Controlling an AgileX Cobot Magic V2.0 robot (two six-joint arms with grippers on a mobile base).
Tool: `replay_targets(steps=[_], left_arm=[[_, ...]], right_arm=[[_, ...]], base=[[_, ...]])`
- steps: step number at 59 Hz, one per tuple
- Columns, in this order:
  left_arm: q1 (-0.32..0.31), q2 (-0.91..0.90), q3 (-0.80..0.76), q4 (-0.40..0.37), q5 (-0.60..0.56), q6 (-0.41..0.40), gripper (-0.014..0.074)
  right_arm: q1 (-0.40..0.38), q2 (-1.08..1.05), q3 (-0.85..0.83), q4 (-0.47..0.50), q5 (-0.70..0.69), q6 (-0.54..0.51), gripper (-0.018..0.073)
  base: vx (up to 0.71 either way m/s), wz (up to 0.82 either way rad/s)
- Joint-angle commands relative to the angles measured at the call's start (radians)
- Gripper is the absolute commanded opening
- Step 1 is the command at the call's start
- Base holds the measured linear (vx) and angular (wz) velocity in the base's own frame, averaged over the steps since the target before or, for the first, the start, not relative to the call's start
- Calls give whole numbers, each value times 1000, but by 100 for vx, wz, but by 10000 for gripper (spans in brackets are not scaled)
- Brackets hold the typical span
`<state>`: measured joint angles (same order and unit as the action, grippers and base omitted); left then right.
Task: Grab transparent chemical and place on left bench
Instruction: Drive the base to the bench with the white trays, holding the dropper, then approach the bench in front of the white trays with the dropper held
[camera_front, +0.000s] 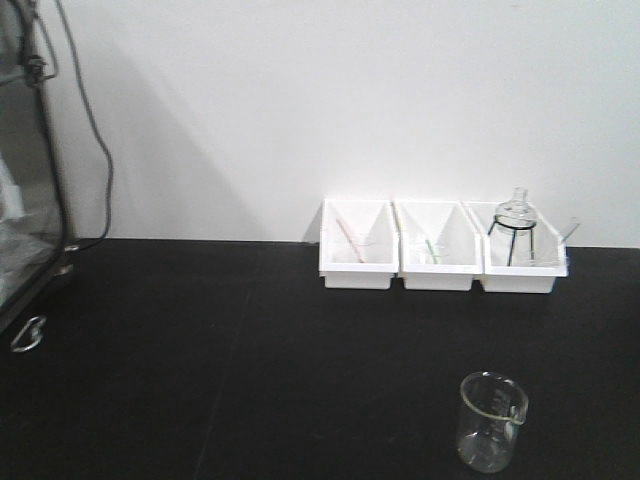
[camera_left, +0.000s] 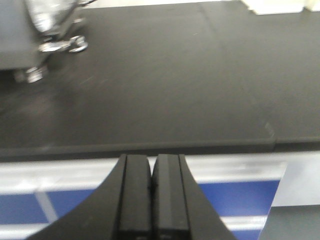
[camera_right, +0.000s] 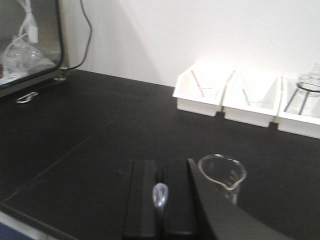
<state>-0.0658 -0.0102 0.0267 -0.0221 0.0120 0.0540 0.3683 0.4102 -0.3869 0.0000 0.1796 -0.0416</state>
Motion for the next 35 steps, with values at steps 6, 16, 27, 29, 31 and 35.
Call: replay_targets(steps=[6, 16, 27, 29, 31, 35], left_arm=[[-2, -19, 16, -1, -78, -8, -3], [-2, -19, 16, -1, -78, -8, -3], [-2, -19, 16, -1, -78, -8, -3], [-2, -19, 16, -1, -78, -8, -3], [-2, -19, 16, -1, -78, -8, -3], [-2, -19, 16, -1, -78, -8, -3]], right_arm=[[-1, 5, -28, 0, -85, -6, -3], [-1, 5, -28, 0, -85, -6, -3], [-1, 5, -28, 0, -85, -6, -3], [-1, 5, -28, 0, -85, -6, -3], [-1, 5, -28, 0, -85, -6, -3], [-1, 5, -28, 0, -85, -6, -3]], base=[[19, -29], [18, -22], [16, -16], [16, -14], [15, -12], [15, -10]])
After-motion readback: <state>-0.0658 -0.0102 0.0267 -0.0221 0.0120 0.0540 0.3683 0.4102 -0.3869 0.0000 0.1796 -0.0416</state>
